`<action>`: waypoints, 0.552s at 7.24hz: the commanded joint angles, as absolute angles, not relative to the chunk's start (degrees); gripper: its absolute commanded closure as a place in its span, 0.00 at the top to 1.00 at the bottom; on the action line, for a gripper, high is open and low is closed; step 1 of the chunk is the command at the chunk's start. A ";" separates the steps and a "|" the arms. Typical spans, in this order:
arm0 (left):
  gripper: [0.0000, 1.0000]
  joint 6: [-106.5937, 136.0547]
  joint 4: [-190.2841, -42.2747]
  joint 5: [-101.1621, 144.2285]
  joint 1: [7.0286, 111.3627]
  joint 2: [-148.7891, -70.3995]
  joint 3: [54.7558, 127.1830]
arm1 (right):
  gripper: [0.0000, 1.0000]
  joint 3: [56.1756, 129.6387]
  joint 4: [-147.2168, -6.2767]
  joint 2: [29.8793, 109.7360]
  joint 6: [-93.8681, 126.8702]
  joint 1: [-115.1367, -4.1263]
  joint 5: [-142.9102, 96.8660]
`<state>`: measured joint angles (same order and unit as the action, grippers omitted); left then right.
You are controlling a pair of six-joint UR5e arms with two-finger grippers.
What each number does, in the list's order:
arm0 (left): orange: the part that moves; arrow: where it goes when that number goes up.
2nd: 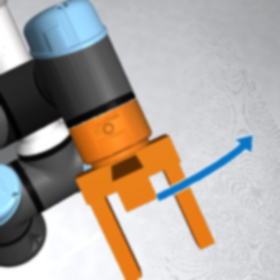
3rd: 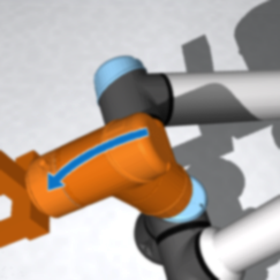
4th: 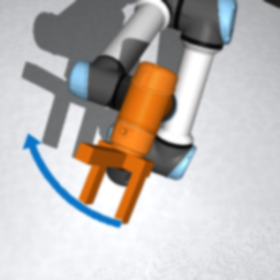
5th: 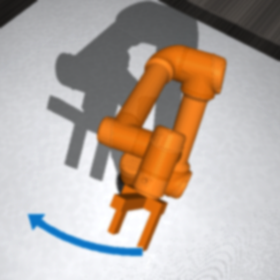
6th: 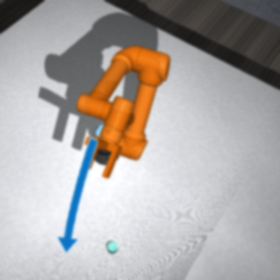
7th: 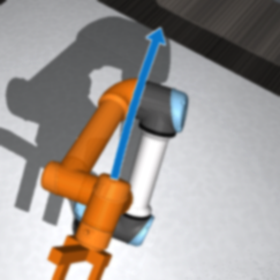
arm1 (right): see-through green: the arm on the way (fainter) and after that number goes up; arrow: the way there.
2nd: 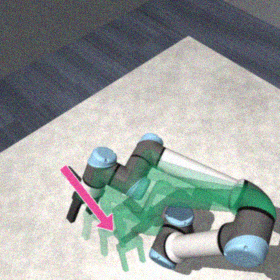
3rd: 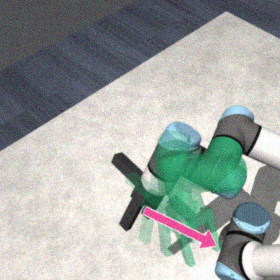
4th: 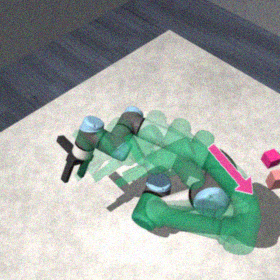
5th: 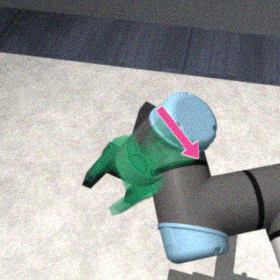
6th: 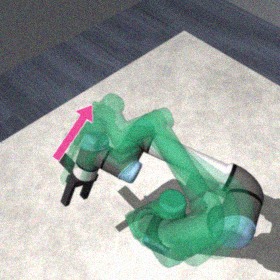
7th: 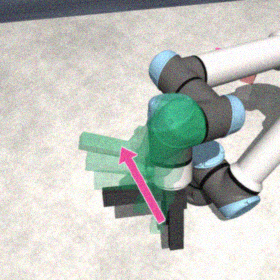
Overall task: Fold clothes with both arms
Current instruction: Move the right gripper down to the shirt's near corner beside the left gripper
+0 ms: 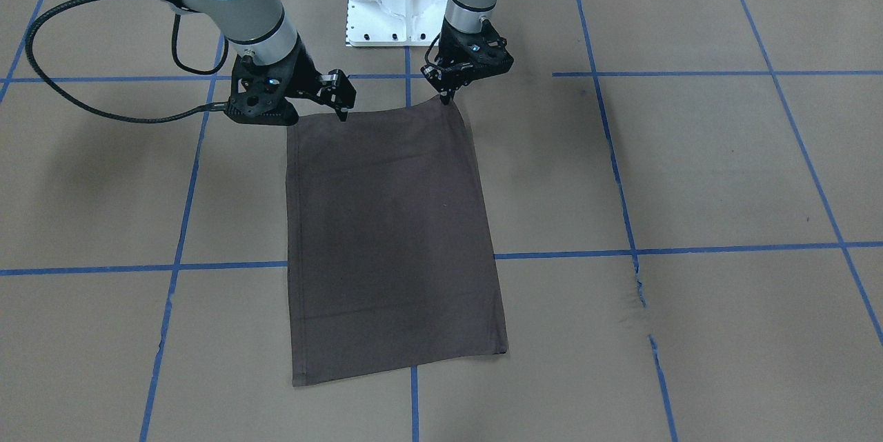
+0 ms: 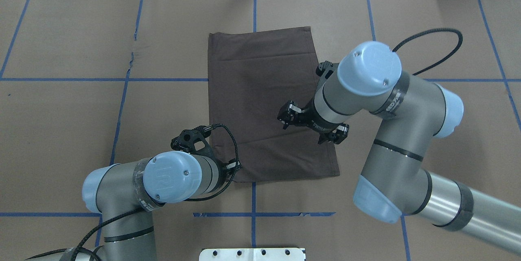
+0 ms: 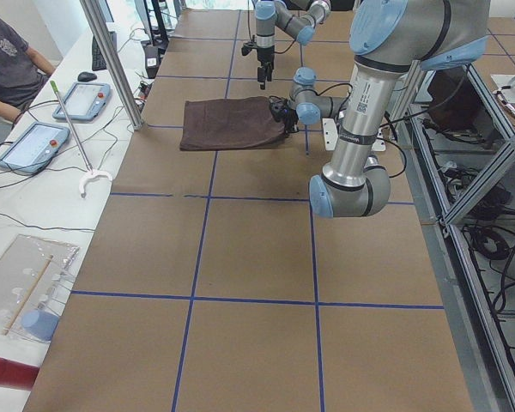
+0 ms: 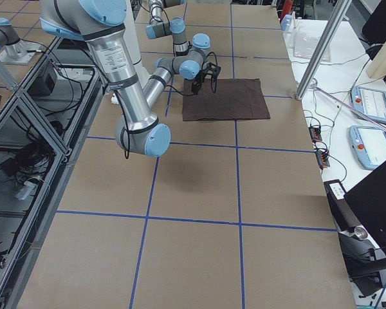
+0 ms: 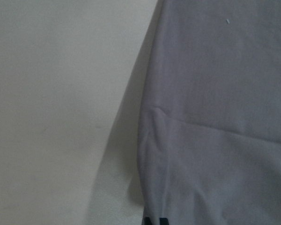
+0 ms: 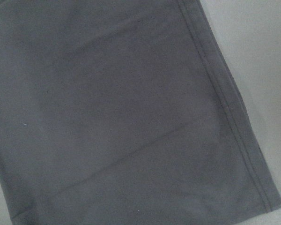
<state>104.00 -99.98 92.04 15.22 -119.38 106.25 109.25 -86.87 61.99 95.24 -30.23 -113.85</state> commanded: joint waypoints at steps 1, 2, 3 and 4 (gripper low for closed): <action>0.00 102.83 -100.11 91.94 15.29 -119.36 106.00 | 1.00 108.98 -84.73 65.98 110.51 -23.23 -103.06; 0.00 102.83 -100.11 91.93 15.38 -119.36 106.00 | 1.00 109.16 -84.73 66.96 113.61 -22.33 -100.66; 0.00 102.83 -100.28 91.93 15.29 -119.44 105.82 | 1.00 108.99 -84.73 67.67 115.56 -21.63 -100.37; 0.00 102.75 -100.37 91.93 15.29 -119.44 105.73 | 1.00 108.81 -84.73 67.85 116.27 -20.93 -100.28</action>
